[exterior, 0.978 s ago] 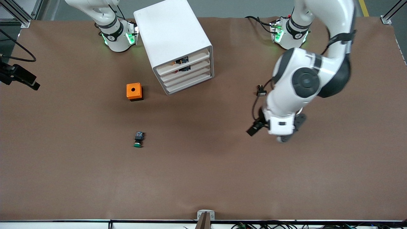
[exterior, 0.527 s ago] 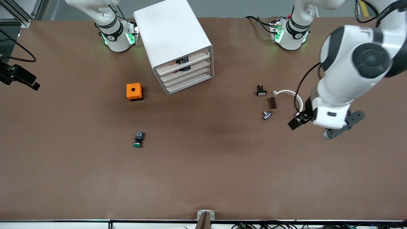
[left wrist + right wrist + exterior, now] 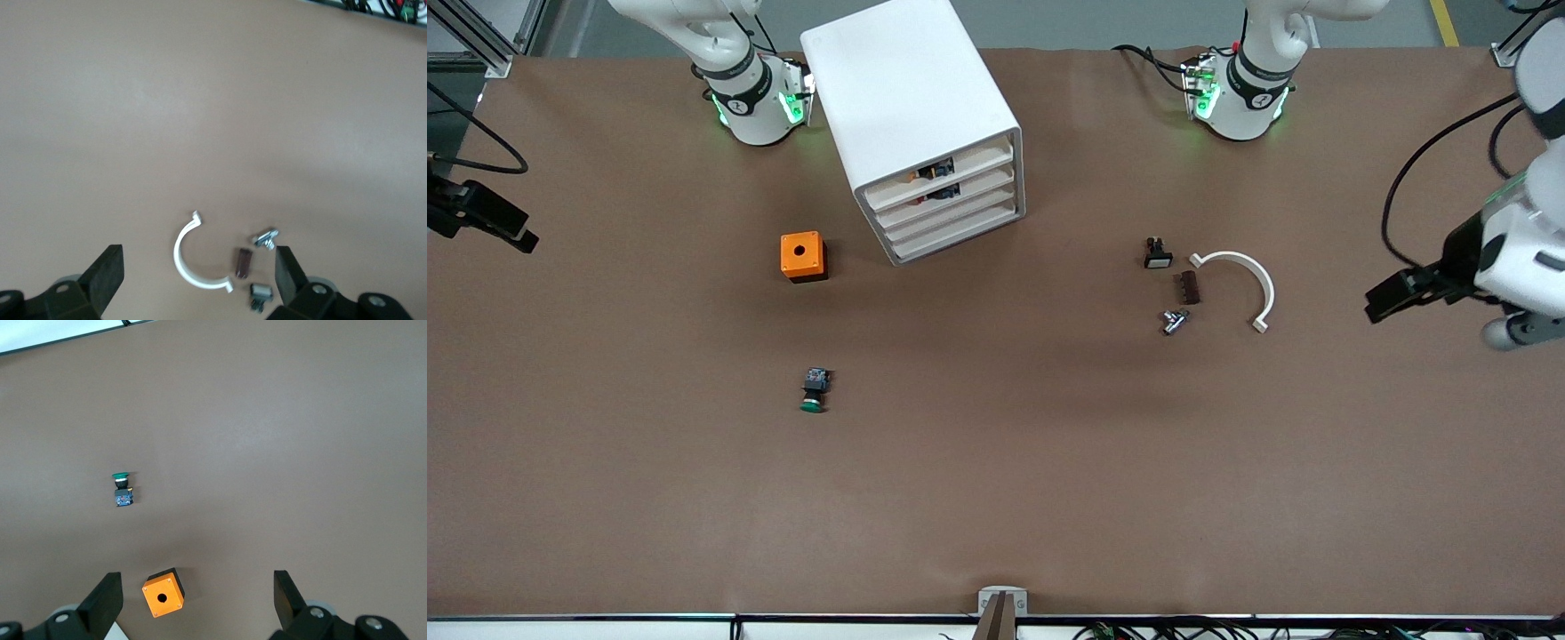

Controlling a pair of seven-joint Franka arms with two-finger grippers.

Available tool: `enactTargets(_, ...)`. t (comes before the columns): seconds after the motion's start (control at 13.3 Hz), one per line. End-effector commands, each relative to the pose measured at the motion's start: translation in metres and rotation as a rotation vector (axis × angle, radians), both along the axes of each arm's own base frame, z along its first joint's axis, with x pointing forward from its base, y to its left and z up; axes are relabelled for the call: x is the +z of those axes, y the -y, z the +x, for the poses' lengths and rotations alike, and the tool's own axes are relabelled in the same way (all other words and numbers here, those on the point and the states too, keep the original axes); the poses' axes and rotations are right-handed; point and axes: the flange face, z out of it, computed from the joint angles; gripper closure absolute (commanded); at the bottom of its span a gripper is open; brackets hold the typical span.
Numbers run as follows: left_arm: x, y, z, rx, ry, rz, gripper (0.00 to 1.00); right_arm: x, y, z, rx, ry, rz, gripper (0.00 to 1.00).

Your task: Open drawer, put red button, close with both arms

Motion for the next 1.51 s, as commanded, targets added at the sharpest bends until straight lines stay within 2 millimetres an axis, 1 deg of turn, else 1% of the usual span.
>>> enactTargets(0.0,0.018,-0.01,-0.028,-0.043,-0.009,-0.001,0.0,0.003,0.004,-0.007,0.009,0.006,-0.017,0.0)
enactTargets(0.08,0.021,-0.012,-0.034,-0.044,-0.008,-0.003,0.0,0.003,0.004,-0.007,0.009,0.008,-0.019,0.0)
enactTargets(0.23,0.019,-0.016,-0.048,-0.051,-0.017,0.002,0.0,0.004,0.003,-0.007,0.01,0.008,-0.017,0.0)
enactTargets(0.3,0.019,-0.013,-0.057,-0.057,-0.012,0.004,0.0,0.005,0.004,-0.008,0.009,0.009,-0.017,0.0)
enactTargets(0.53,0.021,-0.009,-0.071,-0.061,0.0,0.01,0.0,0.005,0.004,-0.008,0.009,0.011,-0.017,0.0)
enactTargets(0.75,0.025,-0.008,-0.073,-0.063,0.006,0.011,0.0,0.006,0.004,-0.009,0.009,0.009,-0.017,0.0)
enactTargets(1.13,0.023,-0.007,-0.073,-0.067,-0.006,0.013,0.0,0.005,0.003,-0.008,0.01,0.009,-0.019,0.0)
enactTargets(1.43,0.028,-0.009,-0.08,-0.144,-0.042,0.031,0.0,0.006,0.003,-0.008,0.009,0.013,-0.019,0.0)
